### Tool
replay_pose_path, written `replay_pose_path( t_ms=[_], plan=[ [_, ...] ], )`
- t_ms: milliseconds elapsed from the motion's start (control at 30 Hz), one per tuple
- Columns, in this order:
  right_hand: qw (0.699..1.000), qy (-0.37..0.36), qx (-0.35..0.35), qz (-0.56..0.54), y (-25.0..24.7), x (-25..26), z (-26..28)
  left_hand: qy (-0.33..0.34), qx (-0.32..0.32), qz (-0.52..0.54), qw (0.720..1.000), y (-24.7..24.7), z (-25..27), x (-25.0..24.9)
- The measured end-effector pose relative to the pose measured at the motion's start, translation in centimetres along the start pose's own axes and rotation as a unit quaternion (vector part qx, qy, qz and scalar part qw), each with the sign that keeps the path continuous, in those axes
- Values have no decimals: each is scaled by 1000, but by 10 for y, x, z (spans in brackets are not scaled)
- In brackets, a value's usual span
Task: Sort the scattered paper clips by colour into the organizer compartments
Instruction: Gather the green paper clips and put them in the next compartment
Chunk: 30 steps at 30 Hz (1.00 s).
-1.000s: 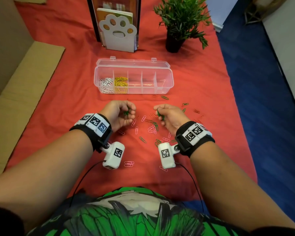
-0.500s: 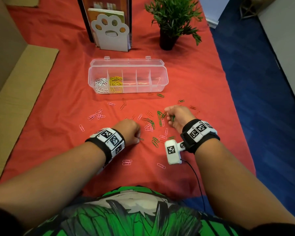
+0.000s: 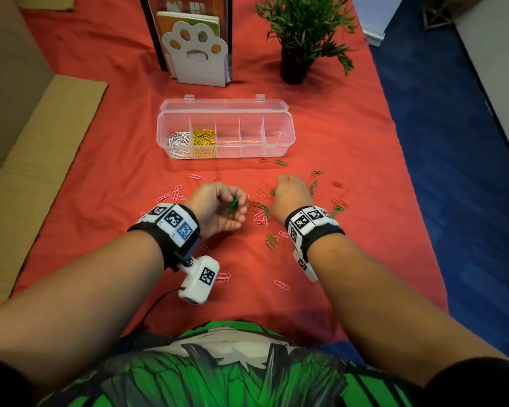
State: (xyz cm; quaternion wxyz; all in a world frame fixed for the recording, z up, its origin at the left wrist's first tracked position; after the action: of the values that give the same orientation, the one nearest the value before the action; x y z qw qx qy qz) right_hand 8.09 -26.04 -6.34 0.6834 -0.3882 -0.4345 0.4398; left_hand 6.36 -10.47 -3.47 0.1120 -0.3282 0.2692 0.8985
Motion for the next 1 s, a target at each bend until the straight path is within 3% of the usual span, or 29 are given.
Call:
replay_pose_path(
  t_ms=[67, 133, 233, 300, 400, 467, 600, 700, 733, 833, 867, 933, 1000],
  plan=[
    [999, 0, 19, -27, -1, -1, -1, -2, -32, 1, 999, 2, -2, -2],
    [993, 24, 26, -108, -6, -8, -2, 19, -116, -100, 988, -3, -12, 1],
    [949, 74, 45, -303, -11, -22, -2, 92, -212, -340, 912, -7, -27, 2],
    [884, 118, 67, -448, -11, -31, 5, 121, -221, -450, 857, -1, -30, 4],
    [745, 184, 81, -636, -12, -38, 21, 135, -248, -553, 784, 6, -29, 3],
    [699, 203, 101, -678, -8, -39, 27, 132, -249, -586, 760, 7, -29, 4],
    [748, 190, 114, -625, 0, -35, 31, 117, -270, -582, 758, -7, -27, 3],
    [754, 186, 107, -621, 5, -32, 31, 116, -281, -574, 760, -13, -23, -4],
    [778, 180, 102, -594, 5, -31, 30, 120, -281, -578, 757, -13, -23, -6],
    [938, 122, 65, -317, -1, -29, 22, 147, -261, -596, 745, -2, -23, -10],
    [970, 100, 48, -216, -3, -27, 23, 155, -247, -601, 744, 2, -25, -9],
    [995, 49, 19, -87, 1, -19, 24, 151, -218, -624, 735, 12, -30, -6],
    [1000, 6, -2, -31, 5, -11, 27, 135, -213, -647, 719, 14, -30, -4]
  ],
)
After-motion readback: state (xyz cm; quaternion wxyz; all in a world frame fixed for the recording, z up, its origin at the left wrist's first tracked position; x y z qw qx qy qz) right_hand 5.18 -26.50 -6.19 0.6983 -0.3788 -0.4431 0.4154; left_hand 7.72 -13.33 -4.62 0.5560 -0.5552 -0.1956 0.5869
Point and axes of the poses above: each hand's wrist, its own z-axis away from the middle knuckle, its own y-axis out of the palm, x = y × z, the point moved 5 cm from there along -z, towards the middle knuckle, and after that the axes turned 2 degrees about -z, right-handed, at the moved point
